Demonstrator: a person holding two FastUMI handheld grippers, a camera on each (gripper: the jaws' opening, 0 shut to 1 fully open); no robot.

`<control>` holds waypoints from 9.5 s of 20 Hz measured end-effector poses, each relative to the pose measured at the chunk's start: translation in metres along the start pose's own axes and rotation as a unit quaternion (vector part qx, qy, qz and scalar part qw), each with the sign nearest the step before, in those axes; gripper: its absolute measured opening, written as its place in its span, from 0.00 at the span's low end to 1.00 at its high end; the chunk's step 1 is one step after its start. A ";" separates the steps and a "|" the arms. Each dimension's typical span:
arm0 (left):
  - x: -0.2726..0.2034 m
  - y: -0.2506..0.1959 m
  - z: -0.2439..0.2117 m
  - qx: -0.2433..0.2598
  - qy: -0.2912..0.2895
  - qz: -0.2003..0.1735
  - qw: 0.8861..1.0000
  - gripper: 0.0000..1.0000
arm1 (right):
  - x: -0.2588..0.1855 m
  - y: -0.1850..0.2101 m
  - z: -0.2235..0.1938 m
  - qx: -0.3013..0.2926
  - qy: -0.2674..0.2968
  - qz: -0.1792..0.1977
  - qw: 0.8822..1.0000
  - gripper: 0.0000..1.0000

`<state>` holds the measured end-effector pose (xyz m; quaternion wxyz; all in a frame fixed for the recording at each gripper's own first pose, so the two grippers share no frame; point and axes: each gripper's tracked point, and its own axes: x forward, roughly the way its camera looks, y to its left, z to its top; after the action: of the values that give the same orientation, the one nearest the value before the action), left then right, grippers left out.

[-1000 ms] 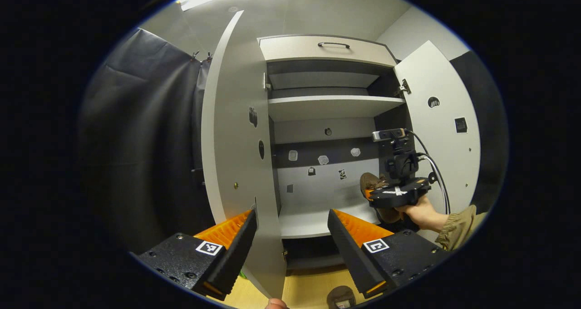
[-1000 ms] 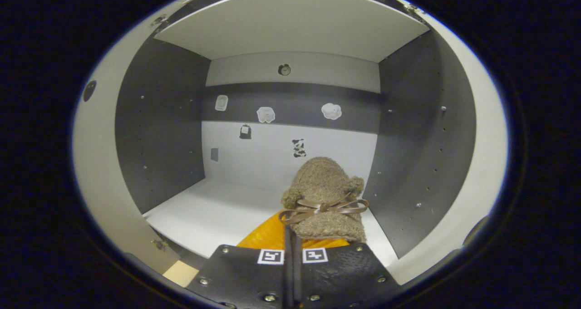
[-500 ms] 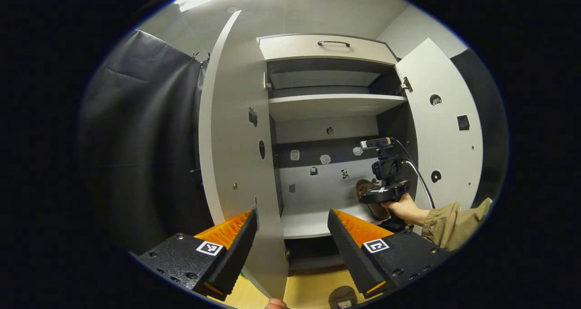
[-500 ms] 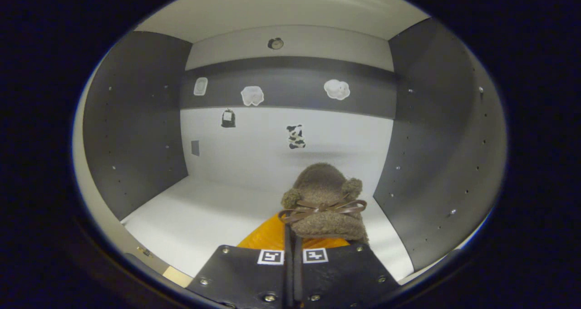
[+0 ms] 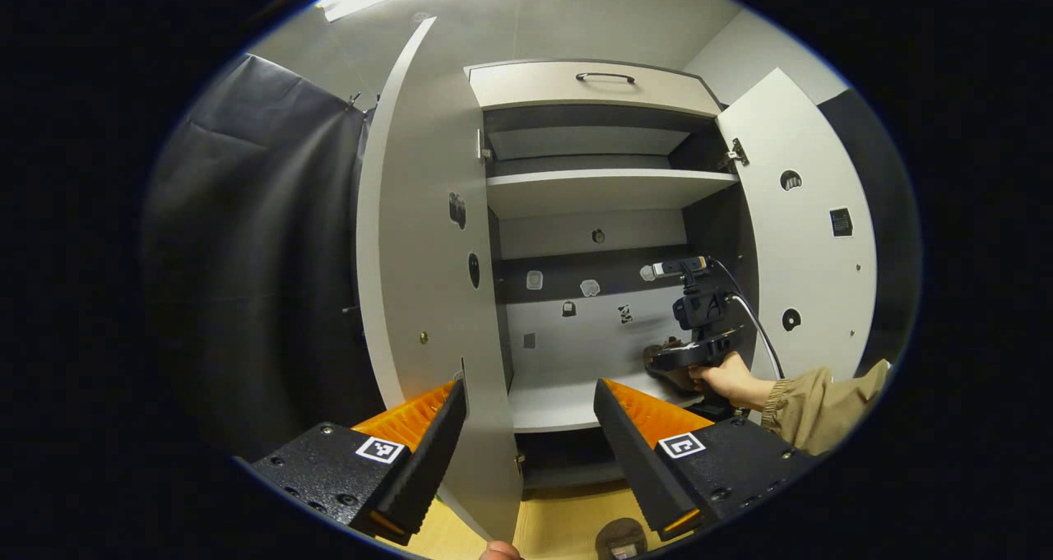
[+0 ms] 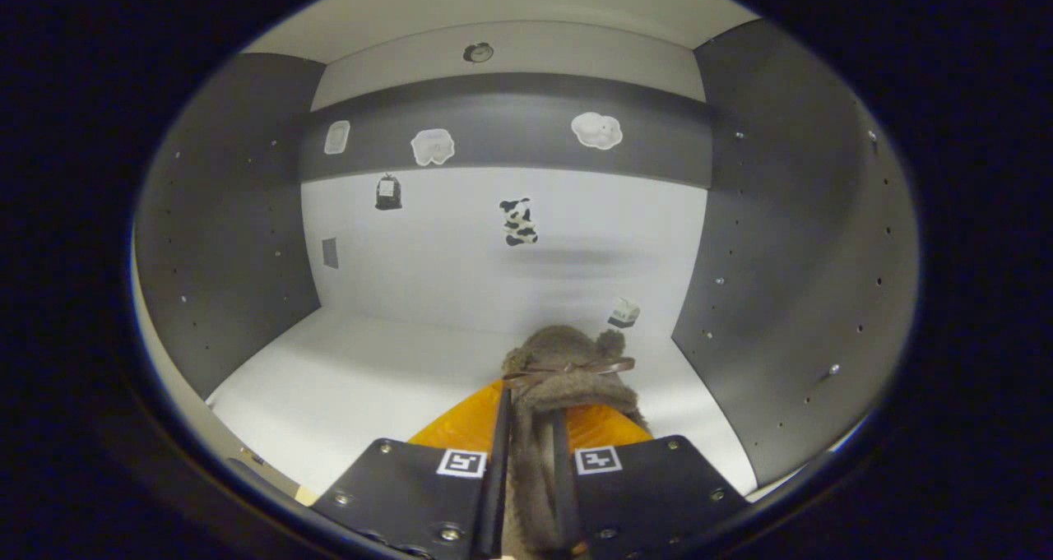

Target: Grab one shoe with the right hand and put it into the shoe cabinet, grab the other shoe with the left hand and put it into the shoe cabinet; then close the right door with the right hand and the left door with the left hand.

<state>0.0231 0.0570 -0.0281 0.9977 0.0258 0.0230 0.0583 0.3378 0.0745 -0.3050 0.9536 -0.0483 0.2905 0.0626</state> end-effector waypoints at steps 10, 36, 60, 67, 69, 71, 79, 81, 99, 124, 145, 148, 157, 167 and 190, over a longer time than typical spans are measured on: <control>0.009 -0.012 -0.016 0.002 0.025 -0.009 1.000 0.98 | -0.107 0.010 0.039 -0.004 -0.061 0.031 0.998 0.25; -0.095 -0.116 -0.425 0.030 0.433 -0.150 0.888 1.00 | -0.382 -0.096 0.125 0.022 -0.232 -0.048 0.971 0.25; -0.060 -0.069 -0.413 -0.012 0.432 -0.068 0.899 0.04 | -0.400 -0.125 0.103 -0.022 -0.203 -0.067 0.977 0.22; -0.018 -0.058 -0.310 -0.016 0.370 -0.057 0.927 0.04 | -0.402 -0.123 0.110 -0.005 -0.225 -0.041 0.973 0.25; 0.001 -0.057 -0.274 -0.019 0.348 -0.056 0.936 0.04 | -0.402 -0.120 0.112 -0.004 -0.231 -0.033 0.972 0.25; 0.018 -0.056 -0.237 -0.021 0.322 -0.056 0.945 0.04 | -0.401 -0.115 0.113 0.001 -0.236 -0.022 0.971 0.25; 0.099 -0.048 -0.113 -0.065 0.245 -0.052 0.966 0.04 | -0.399 -0.110 0.116 0.017 -0.249 -0.005 0.968 0.25; 0.121 -0.046 -0.094 -0.071 0.232 -0.052 0.969 0.04 | -0.398 -0.111 0.114 0.022 -0.247 -0.005 0.969 0.25; 0.319 -0.043 -0.059 -0.054 0.215 -0.011 0.975 0.03 | -0.425 -0.147 0.089 0.033 -0.223 -0.084 0.971 0.25; 0.255 -0.042 -0.014 -0.027 0.192 -0.043 0.980 0.70 | -0.447 -0.153 0.074 0.053 -0.222 -0.070 0.971 0.25; 0.008 0.015 0.100 -0.022 0.085 0.007 0.996 0.92 | -0.457 -0.169 0.070 0.048 -0.227 -0.011 0.973 0.25; -0.009 0.024 0.098 -0.027 0.091 0.022 0.995 0.90 | -0.458 -0.177 0.070 0.048 -0.229 -0.014 0.972 0.25; -0.042 0.031 0.106 -0.054 0.091 0.030 0.994 0.90 | -0.462 -0.208 0.064 0.052 -0.227 -0.041 0.972 0.25; -0.058 0.035 0.111 -0.052 0.084 0.030 0.995 0.90 | -0.414 -0.235 0.044 0.057 -0.200 -0.056 0.976 0.68; -0.063 0.049 0.106 -0.060 0.084 0.036 0.994 0.92 | -0.390 -0.131 0.054 0.040 -0.190 0.088 0.977 0.68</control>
<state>-0.0403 0.0925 0.0832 0.9892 -0.0386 0.1020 0.0979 0.0656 -0.0837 -0.0343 0.9833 0.0281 0.1095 0.1423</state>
